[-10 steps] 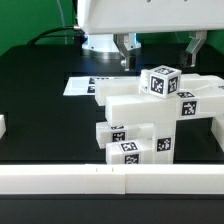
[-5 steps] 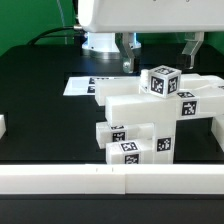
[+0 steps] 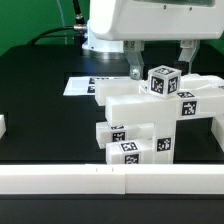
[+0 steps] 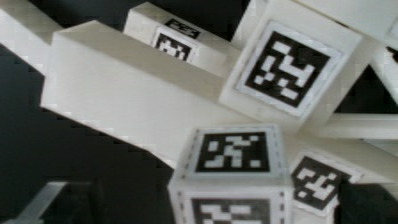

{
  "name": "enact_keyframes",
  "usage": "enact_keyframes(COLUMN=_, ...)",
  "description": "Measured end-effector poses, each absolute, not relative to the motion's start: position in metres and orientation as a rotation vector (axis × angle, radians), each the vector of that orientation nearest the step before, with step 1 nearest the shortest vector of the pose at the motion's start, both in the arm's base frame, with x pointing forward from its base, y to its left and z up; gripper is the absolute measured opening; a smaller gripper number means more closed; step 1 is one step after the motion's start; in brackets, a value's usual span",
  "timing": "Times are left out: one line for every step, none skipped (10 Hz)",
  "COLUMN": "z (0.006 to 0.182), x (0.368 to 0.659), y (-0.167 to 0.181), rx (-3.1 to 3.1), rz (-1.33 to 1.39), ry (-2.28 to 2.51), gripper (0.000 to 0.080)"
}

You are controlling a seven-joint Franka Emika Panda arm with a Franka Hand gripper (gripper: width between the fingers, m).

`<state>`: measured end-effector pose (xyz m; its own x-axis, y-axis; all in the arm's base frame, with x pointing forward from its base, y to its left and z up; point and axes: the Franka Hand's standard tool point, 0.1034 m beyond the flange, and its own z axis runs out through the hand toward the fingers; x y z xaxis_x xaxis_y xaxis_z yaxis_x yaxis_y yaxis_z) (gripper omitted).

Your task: Assemble chair

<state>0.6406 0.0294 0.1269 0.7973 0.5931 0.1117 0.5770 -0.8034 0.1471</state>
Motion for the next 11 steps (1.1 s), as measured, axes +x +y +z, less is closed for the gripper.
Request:
enact_keyframes(z=0.1267, x=0.6405, y=0.0307, rx=2.884, rz=0.233, ry=0.925, gripper=0.0649)
enact_keyframes(z=0.1257, x=0.6401, y=0.0318, rx=2.889, rz=0.232, ry=0.916, gripper=0.0649)
enact_keyframes(z=0.1253, x=0.6401, y=0.0312, rx=2.89, rz=0.231, ry=0.914, gripper=0.0649)
enact_keyframes(z=0.1255, x=0.6405, y=0.0293, rx=2.89, rz=0.231, ry=0.909, gripper=0.053)
enact_keyframes(z=0.1254, x=0.6404, y=0.029, rx=2.891, rz=0.231, ry=0.908, gripper=0.0395)
enact_keyframes(z=0.1254, x=0.6404, y=0.029, rx=2.895, rz=0.232, ry=0.897, gripper=0.0395)
enact_keyframes(z=0.1253, x=0.6404, y=0.0288, rx=2.908, rz=0.233, ry=0.861, gripper=0.0282)
enact_keyframes(z=0.1253, x=0.6404, y=0.0285, rx=2.909, rz=0.234, ry=0.858, gripper=0.0282)
enact_keyframes(z=0.1253, x=0.6404, y=0.0287, rx=2.953, rz=0.241, ry=0.722, gripper=0.0282)
enact_keyframes(z=0.1252, x=0.6404, y=0.0286, rx=2.986, rz=0.247, ry=0.602, gripper=0.0282)
enact_keyframes(z=0.1252, x=0.6404, y=0.0287, rx=3.007, rz=0.251, ry=0.515, gripper=0.0282)
